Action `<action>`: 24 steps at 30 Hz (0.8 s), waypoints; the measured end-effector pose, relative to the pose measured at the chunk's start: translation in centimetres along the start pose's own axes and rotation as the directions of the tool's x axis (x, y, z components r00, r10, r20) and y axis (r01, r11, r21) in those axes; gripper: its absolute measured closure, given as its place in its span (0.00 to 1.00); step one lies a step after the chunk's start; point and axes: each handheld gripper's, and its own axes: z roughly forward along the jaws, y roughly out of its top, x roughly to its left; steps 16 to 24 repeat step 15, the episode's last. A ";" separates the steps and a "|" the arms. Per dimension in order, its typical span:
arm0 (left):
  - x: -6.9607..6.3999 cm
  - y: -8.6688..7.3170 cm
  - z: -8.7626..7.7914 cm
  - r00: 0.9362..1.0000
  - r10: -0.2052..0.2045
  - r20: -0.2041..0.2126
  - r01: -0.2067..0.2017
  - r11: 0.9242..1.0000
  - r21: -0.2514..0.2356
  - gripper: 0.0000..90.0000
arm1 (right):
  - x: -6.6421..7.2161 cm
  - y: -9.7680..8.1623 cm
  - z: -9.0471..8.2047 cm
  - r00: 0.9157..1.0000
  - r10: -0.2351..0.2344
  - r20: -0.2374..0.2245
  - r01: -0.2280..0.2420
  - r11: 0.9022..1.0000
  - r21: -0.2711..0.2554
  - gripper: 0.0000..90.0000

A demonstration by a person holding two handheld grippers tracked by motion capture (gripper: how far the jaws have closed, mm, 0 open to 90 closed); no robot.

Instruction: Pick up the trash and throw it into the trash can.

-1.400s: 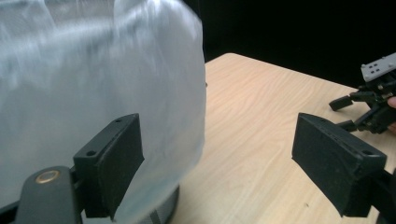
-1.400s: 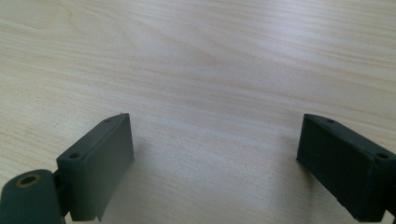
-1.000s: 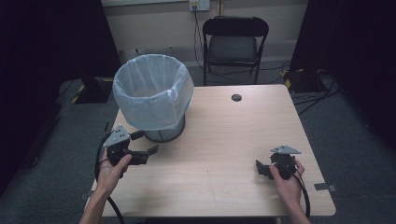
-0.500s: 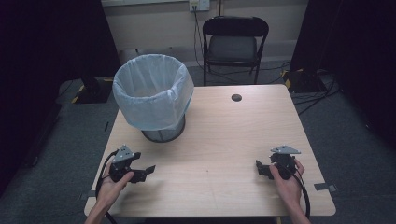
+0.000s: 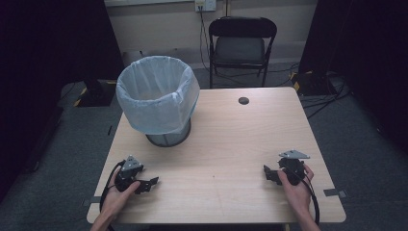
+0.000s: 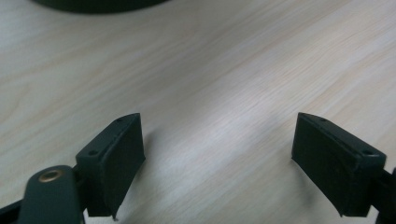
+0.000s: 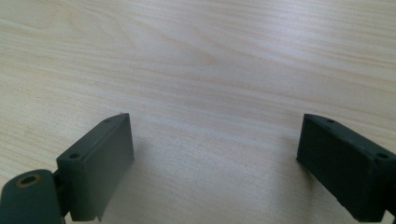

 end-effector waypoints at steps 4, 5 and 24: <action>-0.2 -0.1 0.1 1.000 0.007 -0.022 -0.007 1.000 -0.004 0.16 | 0.0 0.0 0.0 1.000 0.000 0.000 0.000 1.000 0.000 0.11; -0.2 -0.1 0.1 1.000 0.007 -0.022 -0.007 1.000 -0.004 0.16 | 0.0 0.0 0.0 1.000 0.000 0.000 0.000 1.000 0.000 0.11; -0.3 -0.3 0.3 1.000 -0.001 -0.029 0.000 1.000 -0.028 0.13 | 0.0 0.0 0.0 1.000 0.001 0.001 -0.001 1.000 0.000 0.11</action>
